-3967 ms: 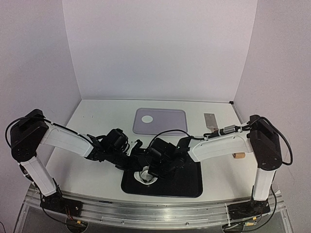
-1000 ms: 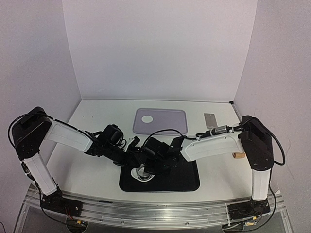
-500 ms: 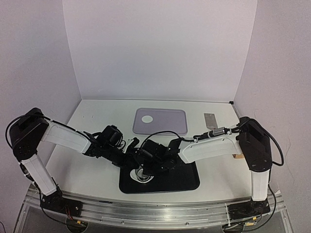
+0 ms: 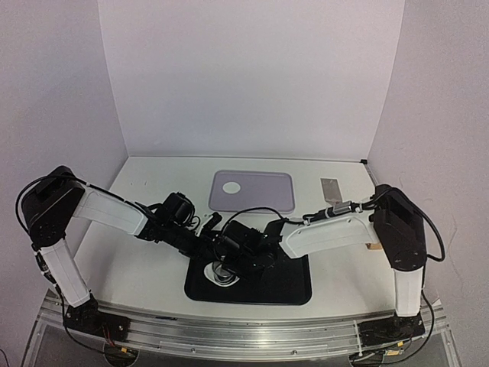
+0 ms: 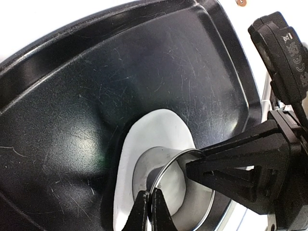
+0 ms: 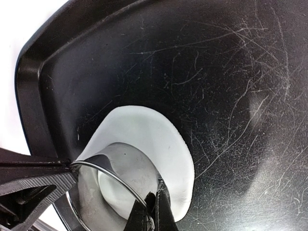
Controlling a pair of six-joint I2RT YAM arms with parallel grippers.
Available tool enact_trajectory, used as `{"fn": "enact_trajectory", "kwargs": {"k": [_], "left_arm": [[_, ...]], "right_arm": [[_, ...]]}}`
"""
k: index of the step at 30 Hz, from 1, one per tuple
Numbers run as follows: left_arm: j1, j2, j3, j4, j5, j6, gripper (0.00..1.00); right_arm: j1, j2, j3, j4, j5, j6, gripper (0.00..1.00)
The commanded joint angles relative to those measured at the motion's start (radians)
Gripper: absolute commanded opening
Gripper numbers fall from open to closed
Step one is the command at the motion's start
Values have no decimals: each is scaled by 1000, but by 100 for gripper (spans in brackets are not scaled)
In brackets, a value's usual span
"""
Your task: Roll out the dumpling wrappers from the dough
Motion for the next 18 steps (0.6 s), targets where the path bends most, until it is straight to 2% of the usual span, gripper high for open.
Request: {"fn": "enact_trajectory", "kwargs": {"k": [1, 3, 6, 11, 15, 18], "left_arm": [[-38, 98, -61, -200, -71, -2, 0], [-37, 82, -92, -219, -53, -9, 0], [-37, 28, -171, -204, -22, -42, 0], [-53, 1, -215, -161, 93, -58, 0], [-68, 64, -194, -161, 160, -29, 0], [-68, 88, -185, -167, 144, -17, 0]], "right_arm": [[26, 171, -60, 154, -76, 146, 0], [12, 155, -84, 154, -21, 74, 0], [4, 137, -80, 124, 69, -196, 0], [3, 132, -16, 80, 1, -504, 0], [-4, 161, 63, -69, -29, -586, 0], [-16, 181, 76, -116, -81, -550, 0]]}}
